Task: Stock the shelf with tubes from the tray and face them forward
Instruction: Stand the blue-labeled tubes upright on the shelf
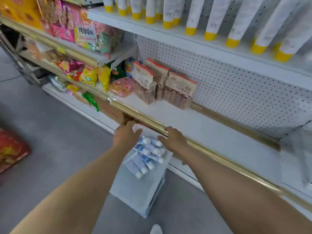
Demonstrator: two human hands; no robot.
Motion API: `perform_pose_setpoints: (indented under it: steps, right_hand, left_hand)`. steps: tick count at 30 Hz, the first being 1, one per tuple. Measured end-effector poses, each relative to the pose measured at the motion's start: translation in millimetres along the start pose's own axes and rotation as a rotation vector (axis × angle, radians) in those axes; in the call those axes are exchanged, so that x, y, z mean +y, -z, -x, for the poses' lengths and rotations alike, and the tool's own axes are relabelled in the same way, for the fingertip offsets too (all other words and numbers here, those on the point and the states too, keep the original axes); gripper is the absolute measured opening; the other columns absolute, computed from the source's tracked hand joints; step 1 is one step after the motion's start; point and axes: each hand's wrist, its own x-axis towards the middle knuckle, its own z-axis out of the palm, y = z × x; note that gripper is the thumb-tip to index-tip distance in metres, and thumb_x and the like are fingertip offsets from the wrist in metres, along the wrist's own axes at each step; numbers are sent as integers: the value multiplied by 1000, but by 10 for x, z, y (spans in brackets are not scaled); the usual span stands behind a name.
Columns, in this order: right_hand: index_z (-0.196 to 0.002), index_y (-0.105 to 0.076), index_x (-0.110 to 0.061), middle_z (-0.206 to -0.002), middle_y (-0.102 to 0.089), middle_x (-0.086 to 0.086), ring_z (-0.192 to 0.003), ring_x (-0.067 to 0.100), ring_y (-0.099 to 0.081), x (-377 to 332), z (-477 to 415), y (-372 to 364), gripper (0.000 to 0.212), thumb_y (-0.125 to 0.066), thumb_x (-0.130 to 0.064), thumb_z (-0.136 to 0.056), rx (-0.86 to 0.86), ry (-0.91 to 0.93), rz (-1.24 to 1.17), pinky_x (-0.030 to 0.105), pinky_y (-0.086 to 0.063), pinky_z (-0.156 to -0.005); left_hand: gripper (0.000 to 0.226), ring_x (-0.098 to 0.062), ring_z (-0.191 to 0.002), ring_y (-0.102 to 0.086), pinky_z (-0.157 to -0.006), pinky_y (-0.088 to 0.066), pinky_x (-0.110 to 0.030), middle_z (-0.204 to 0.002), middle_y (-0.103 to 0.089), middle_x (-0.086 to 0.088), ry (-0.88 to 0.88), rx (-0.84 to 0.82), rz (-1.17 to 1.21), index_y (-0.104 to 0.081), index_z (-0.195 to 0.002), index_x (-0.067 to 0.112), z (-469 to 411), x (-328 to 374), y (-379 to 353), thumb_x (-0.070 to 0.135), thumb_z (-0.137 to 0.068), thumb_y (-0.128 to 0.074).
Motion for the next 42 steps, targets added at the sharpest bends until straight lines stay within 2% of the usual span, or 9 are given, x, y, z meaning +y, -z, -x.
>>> perform_pose_setpoints:
  steps: [7, 12, 16, 19, 25, 28, 32, 37, 42]
  right_hand:
    - [-135, -48, -12, -136, -55, 12, -122, 30, -52, 396, -582, -977, 51, -53, -45, -96, -241, -139, -35, 28, -37, -86]
    - [-129, -54, -13, -134, -57, 8, -124, 27, -52, 582, -994, -1840, 46, -49, -45, -97, -386, -264, -84, 29, -38, -95]
    - [-104, -57, -11, -112, -62, 12, -116, 30, -57, 676, -1264, -2480, 34, -46, -44, -99, -447, -370, -118, 28, -37, -83]
    - [-126, -53, -9, -130, -58, 8, -124, 27, -52, 706, -1362, -2840, 47, -48, -46, -97, -457, -480, -197, 28, -37, -95]
    - [-133, -52, -15, -132, -58, 8, -119, 28, -55, 686, -1373, -3311, 49, -44, -47, -98, -371, -612, -291, 34, -42, -98]
    - [-114, -65, -15, -108, -69, 5, -100, 25, -63, 662, -1377, -3450, 42, -49, -50, -95, -380, -677, -357, 32, -47, -85]
    - [-88, -69, -12, -86, -74, 5, -81, 25, -71, 702, -1342, -3595, 48, -68, -58, -75, -349, -766, -453, 38, -58, -79]
    - [-103, -68, -3, -104, -73, 14, -88, 23, -72, 504, -1135, -3342, 29, -75, -26, -85, -375, -967, -904, 34, -60, -78]
    - [-102, -67, -10, -89, -70, 6, -76, 16, -65, 236, -861, -2666, 26, -75, -27, -85, -315, -1047, -1122, 25, -53, -61]
  left_hand:
    - [64, -35, -120, -51, -98, -48, -47, -140, -45, -13, 291, -212, 62, -36, -144, 25, -330, -762, -885, 59, -91, -48]
    - [66, -36, -121, -49, -98, -43, -40, -135, -48, -19, 484, -339, 176, -37, -139, 8, -583, -1282, -1585, 52, -92, -52]
    - [68, -37, -124, -48, -100, -42, -39, -136, -48, -21, 641, -437, 243, -39, -138, 2, -736, -1648, -2036, 51, -93, -52]
    - [71, -35, -126, -49, -102, -41, -37, -139, -49, -19, 742, -487, 299, -41, -140, 1, -830, -1906, -2275, 53, -92, -53]
    - [52, -30, -86, -70, -81, -56, -37, -93, -73, -13, 1007, -580, 596, -70, -97, 3, -897, -2271, -2578, 54, -84, -64]
    - [36, -29, -78, -65, -77, -55, -35, -89, -69, -13, 993, -593, 686, -68, -85, 6, -857, -2379, -2611, 42, -85, -69]
    - [26, -25, -93, -65, -81, -54, -35, -101, -70, -8, 970, -692, 749, -68, -104, 9, -786, -2480, -2555, 23, -84, -75]
    - [39, -28, -98, -67, -80, -56, -39, -112, -69, -13, 1008, -771, 874, -61, -119, 4, -711, -2421, -2298, 15, -84, -73]
    - [33, -25, -91, -65, -75, -54, -36, -109, -68, -12, 816, -804, 860, -60, -113, 5, -891, -1880, -1765, 18, -86, -72]
